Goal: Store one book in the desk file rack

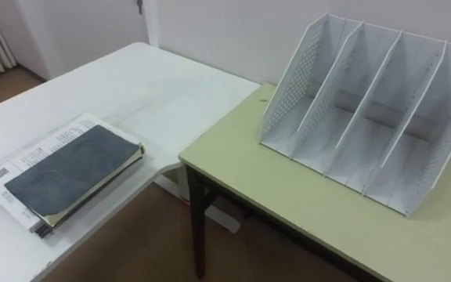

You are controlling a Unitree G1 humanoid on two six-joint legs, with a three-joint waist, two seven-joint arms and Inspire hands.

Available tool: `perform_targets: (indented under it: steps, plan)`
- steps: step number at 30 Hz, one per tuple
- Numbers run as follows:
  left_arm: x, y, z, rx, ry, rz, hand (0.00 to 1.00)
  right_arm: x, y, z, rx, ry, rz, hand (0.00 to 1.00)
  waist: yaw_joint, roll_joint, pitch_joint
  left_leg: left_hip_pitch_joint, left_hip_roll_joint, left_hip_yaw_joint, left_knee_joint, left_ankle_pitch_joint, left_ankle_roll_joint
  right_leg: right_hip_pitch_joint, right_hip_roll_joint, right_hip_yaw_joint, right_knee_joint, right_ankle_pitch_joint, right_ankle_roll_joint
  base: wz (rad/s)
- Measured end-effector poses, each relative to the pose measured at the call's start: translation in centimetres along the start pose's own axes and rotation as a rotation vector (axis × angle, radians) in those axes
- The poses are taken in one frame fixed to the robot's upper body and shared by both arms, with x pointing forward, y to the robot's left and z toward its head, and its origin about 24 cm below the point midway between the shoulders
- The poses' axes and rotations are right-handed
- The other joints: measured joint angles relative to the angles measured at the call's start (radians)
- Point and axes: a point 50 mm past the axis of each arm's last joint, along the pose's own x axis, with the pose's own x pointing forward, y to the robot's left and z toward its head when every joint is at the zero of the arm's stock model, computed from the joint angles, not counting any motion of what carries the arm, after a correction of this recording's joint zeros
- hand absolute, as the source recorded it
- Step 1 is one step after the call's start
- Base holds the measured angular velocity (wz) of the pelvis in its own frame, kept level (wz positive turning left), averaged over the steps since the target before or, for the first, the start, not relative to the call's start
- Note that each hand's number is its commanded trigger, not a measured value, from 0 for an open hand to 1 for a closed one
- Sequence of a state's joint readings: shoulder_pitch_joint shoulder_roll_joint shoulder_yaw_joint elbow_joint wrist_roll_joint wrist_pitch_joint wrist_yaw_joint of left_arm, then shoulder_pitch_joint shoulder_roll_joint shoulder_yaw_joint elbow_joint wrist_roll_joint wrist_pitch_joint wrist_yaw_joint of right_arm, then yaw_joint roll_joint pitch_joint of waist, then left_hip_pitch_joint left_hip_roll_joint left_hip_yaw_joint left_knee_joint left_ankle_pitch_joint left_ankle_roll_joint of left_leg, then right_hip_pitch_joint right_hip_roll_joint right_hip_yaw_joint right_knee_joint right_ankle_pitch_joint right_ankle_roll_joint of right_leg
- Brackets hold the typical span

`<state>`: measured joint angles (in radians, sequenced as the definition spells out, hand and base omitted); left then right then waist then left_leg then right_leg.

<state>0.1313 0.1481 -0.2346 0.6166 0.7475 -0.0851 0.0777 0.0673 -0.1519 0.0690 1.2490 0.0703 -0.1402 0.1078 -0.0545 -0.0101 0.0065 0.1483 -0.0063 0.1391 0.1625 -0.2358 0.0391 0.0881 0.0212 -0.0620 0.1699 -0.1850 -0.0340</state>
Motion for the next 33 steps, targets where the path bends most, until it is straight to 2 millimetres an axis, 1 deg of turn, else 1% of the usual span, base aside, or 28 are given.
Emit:
perform_targets:
  steps: [1,2,3,5,6,7,9,10,11,12,13,16,17,21,22,23,24,27,29,33]
  plan:
    - [0.2,0.3,1.0,0.046,-0.045,0.008,0.0,0.0,0.0,0.0,-0.008,-0.001,0.003,0.0,0.0,0.001,0.0001,0.002,0.0,0.004,0.0,0.0,0.0,-0.001,0.001,0.006,0.0,0.001,0.0,-0.1]
    - [0.3,0.7,1.9,0.099,-0.086,0.022,0.0,0.0,0.1,0.1,-0.011,-0.005,0.005,0.0,-0.008,0.005,-0.0021,0.003,0.0,0.003,0.0,0.0,0.0,0.0,0.001,0.006,-0.001,0.001,0.0,-0.06]
    - [0.3,0.9,2.4,0.13,-0.11,0.032,0.0,0.0,0.1,0.2,-0.011,-0.007,0.006,0.0,-0.016,0.004,-0.0009,0.002,0.0,0.0,0.0,0.0,0.0,0.001,0.001,0.005,-0.001,0.001,0.0,0.04]
    - [0.1,2.0,4.4,0.234,-0.206,0.086,0.0,0.1,0.0,0.3,-0.012,-0.012,0.007,0.0,-0.025,0.004,0.0015,0.0,-0.001,-0.001,0.0,0.0,0.0,-0.001,0.001,0.004,-0.003,0.001,0.0,0.02]
    - [0.0,2.4,4.9,0.253,-0.227,0.105,0.0,0.1,0.0,0.3,-0.012,-0.012,0.007,0.0,-0.026,0.005,0.0007,-0.001,-0.001,-0.001,0.0,0.0,0.0,-0.002,0.001,0.004,-0.003,0.001,0.0,0.0]
    - [-0.1,3.0,5.9,0.278,-0.266,0.146,0.0,0.1,0.0,0.4,-0.013,-0.013,0.007,0.0,-0.027,0.008,-0.0008,-0.002,-0.001,-0.001,0.0,0.0,0.0,-0.002,0.001,0.004,-0.002,0.001,0.0,0.0]
    - [-0.4,3.8,7.0,0.307,-0.321,0.21,0.0,0.1,0.0,0.4,-0.016,-0.013,0.007,0.0,-0.028,0.006,0.0001,0.0,-0.001,-0.001,0.0,0.0,0.0,0.001,0.004,0.004,0.0,0.001,0.0,0.0]
    - [-0.5,4.0,7.5,0.31,-0.348,0.24,0.0,0.1,0.0,0.4,-0.015,-0.012,0.006,0.0,-0.029,0.01,-0.0024,0.001,-0.001,-0.002,0.0,0.0,0.0,0.004,0.007,0.003,-0.001,0.002,0.0,0.0]
    - [-0.7,4.4,7.9,0.316,-0.37,0.261,0.0,0.1,0.0,0.4,-0.013,-0.011,0.006,0.0,-0.03,0.01,-0.0011,0.002,0.0,-0.003,0.0,0.0,0.0,0.006,0.006,0.002,-0.003,0.002,0.0,0.0]
    - [-0.8,4.6,8.1,0.32,-0.38,0.27,0.0,0.1,0.0,0.4,-0.013,-0.01,0.005,0.0,-0.031,0.011,-0.0019,0.002,0.001,-0.003,0.0,0.0,0.0,0.006,0.006,0.002,-0.003,0.002,0.0,0.0]
    - [-1.0,5.1,8.5,0.342,-0.4,0.298,0.0,0.1,0.0,0.4,-0.013,-0.01,0.004,0.0,-0.033,0.01,-0.0014,0.003,0.006,-0.003,0.0,0.0,0.0,0.006,0.002,0.002,-0.003,0.003,-0.001,0.0]
    - [-1.8,6.8,9.6,0.367,-0.471,0.417,0.0,0.1,0.0,0.4,-0.012,-0.011,0.001,0.0,-0.033,0.013,-0.0012,-0.005,0.007,-0.006,0.0,0.0,0.0,0.001,0.001,-0.007,-0.003,0.004,-0.003,0.04]
    - [-2.0,7.2,10.1,0.376,-0.497,0.461,0.0,0.1,-0.1,0.4,-0.013,-0.011,0.001,0.0,-0.033,0.017,-0.0026,-0.005,0.007,-0.009,0.0,0.0,0.0,0.002,0.001,-0.01,-0.003,0.004,-0.003,0.08]
    - [-2.3,7.9,10.7,0.382,-0.539,0.535,0.0,0.1,-0.1,0.3,-0.011,-0.006,0.001,0.0,-0.033,0.014,-0.0006,0.005,0.007,-0.011,0.0,0.0,0.0,0.015,0.001,-0.012,-0.009,0.005,-0.003,0.02]
    - [-2.5,8.1,10.9,0.38,-0.554,0.554,0.0,0.1,-0.1,0.3,-0.01,-0.004,0.002,0.0,-0.031,0.017,-0.0025,0.004,0.009,-0.012,0.0,0.0,0.0,0.019,0.002,-0.014,-0.019,0.012,-0.003,0.0]
    - [-2.7,8.3,11.0,0.38,-0.564,0.565,0.0,0.1,-0.2,0.3,-0.01,-0.005,0.002,0.0,-0.03,0.018,-0.0023,0.004,0.009,-0.012,0.0,0.0,0.0,0.018,0.002,-0.014,-0.02,0.013,-0.003,0.0]
    - [-3.0,8.7,11.3,0.382,-0.585,0.592,0.0,0.0,-0.2,0.2,-0.009,-0.003,0.002,0.0,-0.031,0.015,0.0001,0.004,0.009,-0.012,0.0,0.0,0.0,0.018,0.003,-0.015,-0.02,0.013,-0.003,0.0]
    - [-3.6,9.8,11.6,0.372,-0.617,0.676,0.0,0.0,-0.2,0.1,-0.006,0.0,0.0,0.0,-0.031,0.015,-0.0001,0.004,0.009,-0.011,0.0,0.0,0.0,0.018,0.002,-0.015,-0.02,0.014,-0.003,0.0]
    - [-3.8,10.6,11.5,0.362,-0.618,0.733,0.0,0.0,-0.3,0.0,0.01,0.007,-0.005,0.0,-0.031,0.017,-0.0015,0.004,0.009,-0.011,0.001,0.0,0.0,0.019,0.002,-0.02,-0.021,0.015,-0.002,0.0]
    - [-3.9,11.2,11.1,0.351,-0.6,0.78,0.0,-0.1,-0.4,-0.5,0.044,0.023,-0.017,0.0,-0.029,0.022,-0.0054,0.004,0.009,-0.011,0.002,0.0,0.0,0.021,0.003,-0.02,-0.032,0.018,-0.002,0.0]
